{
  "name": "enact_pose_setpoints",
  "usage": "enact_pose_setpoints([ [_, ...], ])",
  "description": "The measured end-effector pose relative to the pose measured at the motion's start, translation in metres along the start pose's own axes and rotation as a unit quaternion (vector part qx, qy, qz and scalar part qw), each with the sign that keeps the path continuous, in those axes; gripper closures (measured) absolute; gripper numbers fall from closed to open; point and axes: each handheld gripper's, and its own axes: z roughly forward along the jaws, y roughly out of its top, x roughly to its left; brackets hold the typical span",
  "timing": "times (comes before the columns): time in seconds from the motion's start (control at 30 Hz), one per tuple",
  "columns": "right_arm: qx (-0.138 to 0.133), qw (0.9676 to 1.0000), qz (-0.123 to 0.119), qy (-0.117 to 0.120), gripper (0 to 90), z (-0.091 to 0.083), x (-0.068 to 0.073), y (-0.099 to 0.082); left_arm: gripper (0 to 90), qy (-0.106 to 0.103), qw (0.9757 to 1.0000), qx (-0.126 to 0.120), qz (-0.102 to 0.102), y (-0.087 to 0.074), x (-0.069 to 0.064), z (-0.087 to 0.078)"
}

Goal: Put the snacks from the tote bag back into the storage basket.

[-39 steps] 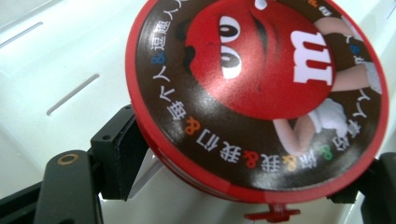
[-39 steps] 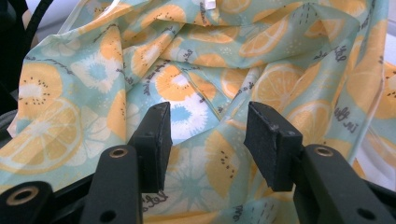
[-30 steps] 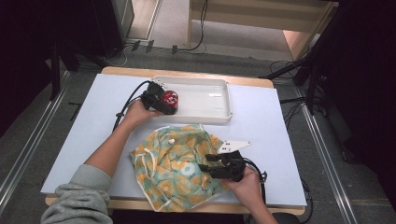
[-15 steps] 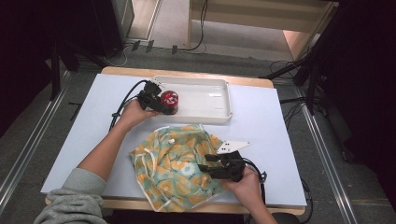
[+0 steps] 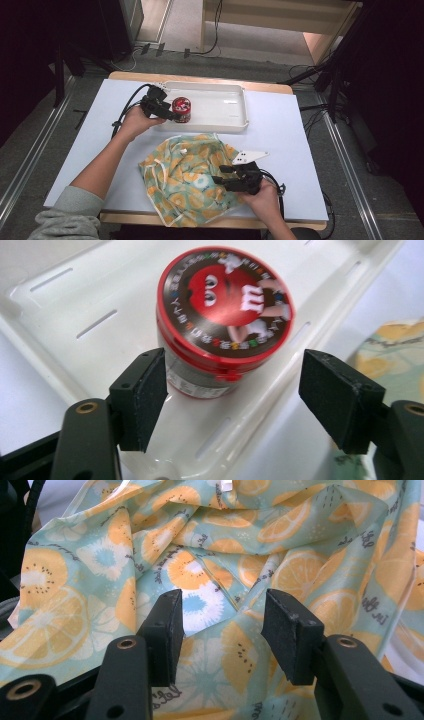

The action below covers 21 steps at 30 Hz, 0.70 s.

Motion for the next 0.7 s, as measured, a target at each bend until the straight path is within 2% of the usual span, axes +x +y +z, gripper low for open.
enact_pose_setpoints([
  [0.07,0.000,1.0000,-0.001,0.000,51.3,0.000,0.000,0.000,31.2,0.006,0.9999,-0.007,0.008,0.002,-0.004,-0.006],
  [0.17,0.000,1.0000,-0.002,0.001,51.3,0.001,0.000,0.000,35.8,-0.005,0.9999,-0.010,0.004,0.004,-0.007,-0.011],
  [0.3,0.000,1.0000,-0.002,0.000,51.3,0.001,0.000,0.000,41.4,-0.007,0.9999,-0.007,-0.007,0.008,-0.010,-0.014],
  [0.5,0.000,1.0000,-0.004,0.001,51.3,0.001,0.000,0.000,50.9,-0.016,0.9995,-0.013,-0.026,0.013,-0.013,-0.014],
  [0.6,0.000,1.0000,-0.003,0.000,51.3,0.001,0.000,0.000,55.0,-0.022,0.9992,-0.020,-0.028,0.016,-0.016,-0.012],
  [0.7,-0.001,1.0000,-0.003,0.001,51.3,0.000,0.000,0.000,60.8,-0.027,0.9993,-0.017,-0.021,0.020,-0.019,-0.009],
])
